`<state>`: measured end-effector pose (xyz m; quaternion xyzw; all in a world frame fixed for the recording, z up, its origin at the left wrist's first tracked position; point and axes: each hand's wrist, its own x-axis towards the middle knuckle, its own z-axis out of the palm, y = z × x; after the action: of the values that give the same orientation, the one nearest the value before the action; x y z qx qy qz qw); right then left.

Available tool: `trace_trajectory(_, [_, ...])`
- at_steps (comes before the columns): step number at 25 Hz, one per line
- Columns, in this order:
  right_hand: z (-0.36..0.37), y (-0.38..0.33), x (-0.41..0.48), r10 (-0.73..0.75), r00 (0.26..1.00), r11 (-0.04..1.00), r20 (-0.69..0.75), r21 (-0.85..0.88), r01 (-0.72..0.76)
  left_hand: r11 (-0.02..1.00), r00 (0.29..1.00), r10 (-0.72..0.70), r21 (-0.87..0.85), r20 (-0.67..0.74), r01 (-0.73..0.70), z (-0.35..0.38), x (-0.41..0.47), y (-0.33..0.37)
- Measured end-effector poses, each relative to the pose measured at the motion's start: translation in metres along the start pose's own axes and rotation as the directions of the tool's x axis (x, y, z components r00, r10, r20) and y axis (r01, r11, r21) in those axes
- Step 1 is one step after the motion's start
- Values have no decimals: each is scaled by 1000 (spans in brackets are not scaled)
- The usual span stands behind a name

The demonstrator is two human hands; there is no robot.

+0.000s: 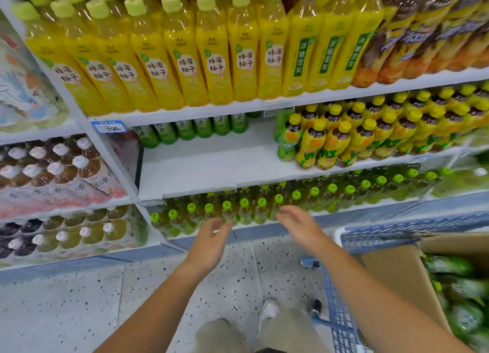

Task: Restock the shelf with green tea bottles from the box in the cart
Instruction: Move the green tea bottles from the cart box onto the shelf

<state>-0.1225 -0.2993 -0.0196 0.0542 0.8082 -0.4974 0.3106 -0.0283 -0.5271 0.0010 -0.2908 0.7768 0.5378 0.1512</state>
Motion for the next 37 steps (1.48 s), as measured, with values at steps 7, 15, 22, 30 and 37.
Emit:
trace_trajectory(7, [-18, 6, -84, 73, 995, 997, -75, 45, -69, 997, 991, 72, 20, 116, -74, 17, -67, 24])
trace_trajectory(15, [-3, 54, -185, 210, 939, 962, -271, 229, -149, 980, 910, 157, 53, 385, -192, 42, -113, 11])
trace_trajectory(22, [-45, 93, -253, 269, 821, 935, -503, 342, -96, 973, 854, 199, 9, 481, -232, 98, -154, 24])
trace_trajectory(30, [-166, 160, -280, 314, 787, 898, -531, 434, -66, 966, 804, 222, -14, 552, -258, 232, -188, 85])
trace_trajectory(37, [-297, 246, -277, 312, 838, 917, -448, 373, -142, 958, 819, 258, -23, 513, -287, 399, -210, 144])
